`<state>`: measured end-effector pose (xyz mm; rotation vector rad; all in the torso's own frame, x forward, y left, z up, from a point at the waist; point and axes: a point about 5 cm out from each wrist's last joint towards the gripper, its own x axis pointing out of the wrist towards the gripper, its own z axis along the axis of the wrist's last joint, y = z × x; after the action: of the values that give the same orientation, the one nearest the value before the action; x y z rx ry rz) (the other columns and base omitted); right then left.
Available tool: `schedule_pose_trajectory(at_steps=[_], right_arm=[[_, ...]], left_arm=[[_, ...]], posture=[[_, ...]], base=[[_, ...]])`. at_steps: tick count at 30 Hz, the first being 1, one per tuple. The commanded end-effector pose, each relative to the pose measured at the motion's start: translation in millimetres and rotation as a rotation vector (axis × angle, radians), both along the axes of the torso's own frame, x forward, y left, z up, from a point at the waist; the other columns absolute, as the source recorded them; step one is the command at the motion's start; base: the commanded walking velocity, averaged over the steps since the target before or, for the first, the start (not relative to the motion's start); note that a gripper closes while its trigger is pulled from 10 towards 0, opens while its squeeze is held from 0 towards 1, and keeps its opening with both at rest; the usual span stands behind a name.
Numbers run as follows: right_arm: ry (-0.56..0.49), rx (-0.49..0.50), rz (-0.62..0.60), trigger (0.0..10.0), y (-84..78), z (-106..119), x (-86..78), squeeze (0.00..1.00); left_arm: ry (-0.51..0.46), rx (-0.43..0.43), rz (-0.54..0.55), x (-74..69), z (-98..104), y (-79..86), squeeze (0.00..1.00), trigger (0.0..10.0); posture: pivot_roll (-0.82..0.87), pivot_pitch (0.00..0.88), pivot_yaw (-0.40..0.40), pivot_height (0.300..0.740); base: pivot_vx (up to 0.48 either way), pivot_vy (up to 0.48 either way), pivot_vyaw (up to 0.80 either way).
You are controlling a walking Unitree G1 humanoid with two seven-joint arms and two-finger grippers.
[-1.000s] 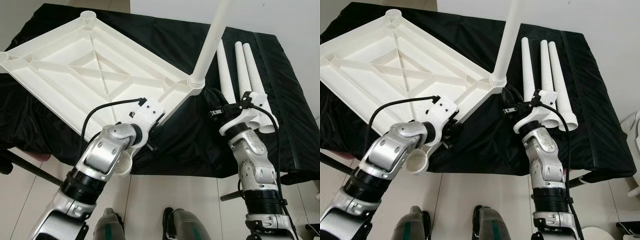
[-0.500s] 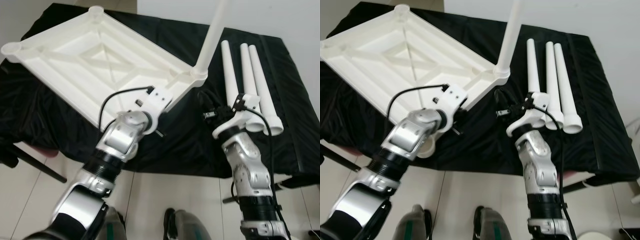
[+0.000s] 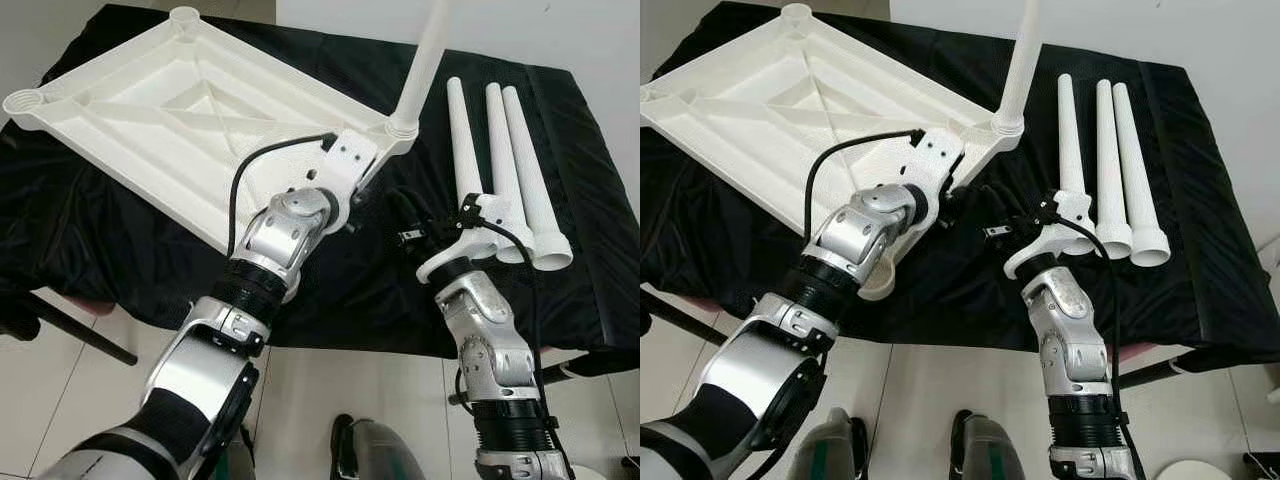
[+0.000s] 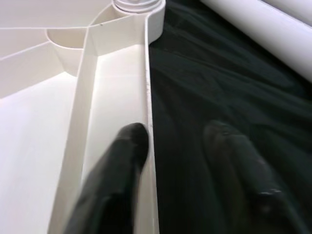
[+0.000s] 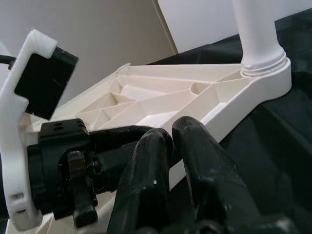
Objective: Building children table
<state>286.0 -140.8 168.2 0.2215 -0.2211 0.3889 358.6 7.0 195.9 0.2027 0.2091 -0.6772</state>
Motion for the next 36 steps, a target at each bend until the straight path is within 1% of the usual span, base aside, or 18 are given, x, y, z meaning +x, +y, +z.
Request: schedule_pose_trajectory(at_steps=[1, 2, 3, 4, 5, 6, 7, 9, 10, 11, 12, 13, 15, 18, 19, 27, 33, 36], right_arm=[[0.018, -0.005, 0.0, 10.0, -0.7, -3.1, -2.4, 0.0], [0.022, -0.006, 0.002, 10.0, -0.9, -4.3, -2.9, 0.0], [0.022, -0.006, 0.002, 10.0, -0.9, -4.3, -2.9, 0.0], [0.027, -0.006, 0.003, 10.0, -0.9, -5.5, -3.2, 0.0], [0.027, -0.006, 0.003, 10.0, -0.9, -5.5, -3.2, 0.0], [0.034, -0.01, 0.004, 10.0, -0.7, -7.4, -3.0, 0.0], [0.034, -0.01, 0.004, 10.0, -0.7, -7.4, -3.0, 0.0], [0.037, -0.013, 0.002, 10.0, -0.8, -8.3, -2.5, 0.0], [0.037, -0.013, 0.002, 10.0, -0.8, -8.3, -2.5, 0.0], [0.036, -0.014, 0.002, 10.0, -0.8, -8.3, -2.2, 0.0], [0.036, -0.014, 0.002, 10.0, -0.8, -8.3, -2.2, 0.0], [0.037, -0.014, 0.001, 10.0, -1.2, -7.9, -1.2, 0.0], [0.037, -0.014, 0.001, 10.0, -1.2, -7.9, -1.2, 0.0], [0.038, -0.017, 0.005, 10.0, -1.2, -8.0, 0.0, 0.0], [0.038, -0.02, 0.013, 10.0, -0.5, -8.1, 0.8, 0.0], [0.033, -0.027, 0.026, 10.0, 0.9, -6.8, 3.7, 0.0], [0.028, -0.034, 0.024, 10.0, -1.2, -6.0, 3.7, 0.0], [0.022, -0.04, 0.015, 10.0, -4.2, -4.2, 5.2, 0.0]], left_arm=[[-0.028, -0.009, 0.119, 3.1, 1.6, 6.6, 1.0, 10.0], [-0.035, -0.047, 0.086, 1.6, 7.3, 8.6, 1.0, 10.0], [-0.035, -0.047, 0.086, 1.6, 7.3, 8.6, 1.0, 10.0], [-0.051, -0.062, 0.04, -2.2, 13.0, 14.7, 0.0, 10.0], [-0.051, -0.062, 0.04, -2.2, 13.0, 14.7, 0.0, 10.0], [-0.093, 0.021, -0.007, -8.9, 14.2, 38.8, 0.0, 10.0], [-0.093, 0.021, -0.007, -8.9, 14.2, 38.8, 0.0, 10.0], [-0.102, 0.112, -0.003, -14.0, 10.4, 66.5, 0.0, 10.0], [-0.102, 0.112, -0.003, -14.0, 10.4, 66.5, 0.0, 10.0], [-0.109, 0.152, -0.019, -17.8, 9.7, 76.8, 0.0, 10.0], [-0.109, 0.152, -0.019, -17.8, 9.7, 76.8, 0.0, 10.0], [-0.122, 0.232, -0.075, -30.1, 11.3, 99.4, 0.0, 10.0], [-0.122, 0.232, -0.075, -30.1, 11.3, 99.4, 0.0, 10.0], [-0.123, 0.275, -0.092, -36.3, 12.6, 111.5, 0.0, 10.0], [-0.131, 0.309, -0.1, -38.7, 11.7, 115.8, 0.0, 10.0], [-0.105, 0.348, -0.163, -52.8, 10.8, 124.3, 0.0, 10.0], [-0.053, 0.406, -0.201, -59.3, 1.5, 133.2, 0.0, 10.0], [-0.013, 0.459, -0.203, -60.3, -5.6, 140.0, 0.0, 10.0]], posture=[[-0.07, 0.11, -0.01, 0.74], [-0.07, 0.11, -0.01, 0.74], [-0.07, 0.11, -0.01, 0.74], [-0.06, 0.107, -0.012, 0.74], [-0.06, 0.107, -0.012, 0.74], [-0.05, 0.102, -0.015, 0.74], [-0.05, 0.102, -0.015, 0.74], [-0.05, 0.098, -0.015, 0.74], [-0.05, 0.098, -0.015, 0.74], [-0.05, 0.098, -0.015, 0.74], [-0.05, 0.098, -0.015, 0.74], [-0.04, 0.094, -0.023, 0.74], [-0.04, 0.094, -0.023, 0.74], [-0.03, 0.093, -0.029, 0.74], [-0.03, 0.089, -0.034, 0.74], [-0.03, 0.085, -0.036, 0.74], [-0.03, 0.088, -0.033, 0.74], [-0.03, 0.091, -0.028, 0.74]], base=[[0.0, 0.0, 0.0], [0.0, 0.0, 0.0], [0.0, 0.0, 0.0], [0.0, 0.0, 0.0], [0.0, 0.0, 0.0], [0.0, 0.0, 0.0], [0.0, 0.0, 0.0], [0.0, 0.0, 0.0], [0.0, 0.0, 0.0], [0.0, 0.0, 0.0], [0.0, 0.0, 0.0], [0.0, 0.0, 0.0], [0.0, 0.0, 0.0], [0.0, 0.0, 0.0], [0.0, 0.0, 0.0], [0.0, 0.0, 0.0], [0.0, 0.0, 0.0], [0.0, 0.0, 0.0]])
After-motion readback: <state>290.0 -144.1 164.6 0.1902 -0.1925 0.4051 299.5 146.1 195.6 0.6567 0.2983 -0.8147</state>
